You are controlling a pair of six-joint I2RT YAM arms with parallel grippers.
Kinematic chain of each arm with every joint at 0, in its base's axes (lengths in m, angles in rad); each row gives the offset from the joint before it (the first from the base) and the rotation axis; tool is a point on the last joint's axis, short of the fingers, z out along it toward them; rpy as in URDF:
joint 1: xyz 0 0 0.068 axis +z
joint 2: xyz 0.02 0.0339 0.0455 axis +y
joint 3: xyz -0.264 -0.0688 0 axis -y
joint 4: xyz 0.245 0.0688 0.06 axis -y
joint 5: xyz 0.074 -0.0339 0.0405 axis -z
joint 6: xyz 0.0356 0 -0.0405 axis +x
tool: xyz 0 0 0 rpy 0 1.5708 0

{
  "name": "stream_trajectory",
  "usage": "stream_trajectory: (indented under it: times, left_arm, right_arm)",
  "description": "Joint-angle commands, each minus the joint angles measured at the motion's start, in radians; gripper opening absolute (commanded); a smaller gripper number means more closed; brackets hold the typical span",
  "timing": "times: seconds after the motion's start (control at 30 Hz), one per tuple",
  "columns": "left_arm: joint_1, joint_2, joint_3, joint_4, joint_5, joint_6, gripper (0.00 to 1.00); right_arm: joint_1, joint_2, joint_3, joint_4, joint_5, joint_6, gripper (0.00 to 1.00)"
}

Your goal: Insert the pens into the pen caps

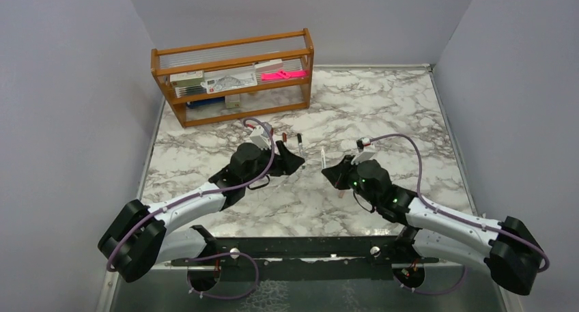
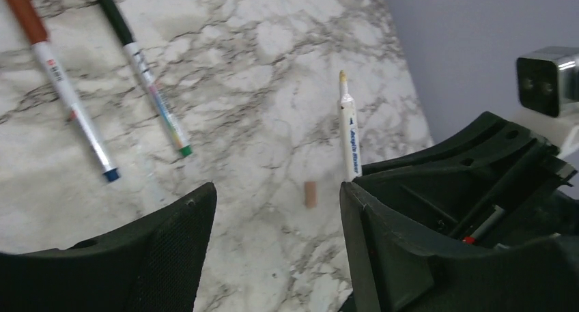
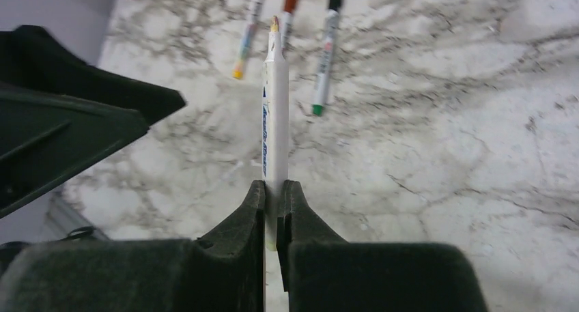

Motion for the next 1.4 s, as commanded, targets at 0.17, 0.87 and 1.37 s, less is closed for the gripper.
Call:
stream_trajectory:
  times: [0.17,0.87,1.37]
  left_arm:
    - [-0.002,0.017,0.005,0.397,0.261,-0.081,0.78]
    - [-0.022,0.119,0.068,0.442,0.294,-0.147,0.29]
    - [-0.021,0.143,0.106,0.449,0.298,-0.156,0.00]
  right_arm:
    - [0.001,-0.150,-0.051,0.306,-0.229,-0.147,0.01]
    - [0.001,-0.104,-0.031,0.400,-0.332,-0.123,0.01]
    - [0.001,-0.137,-0.063,0.348,-0.309,-0.144,0.38]
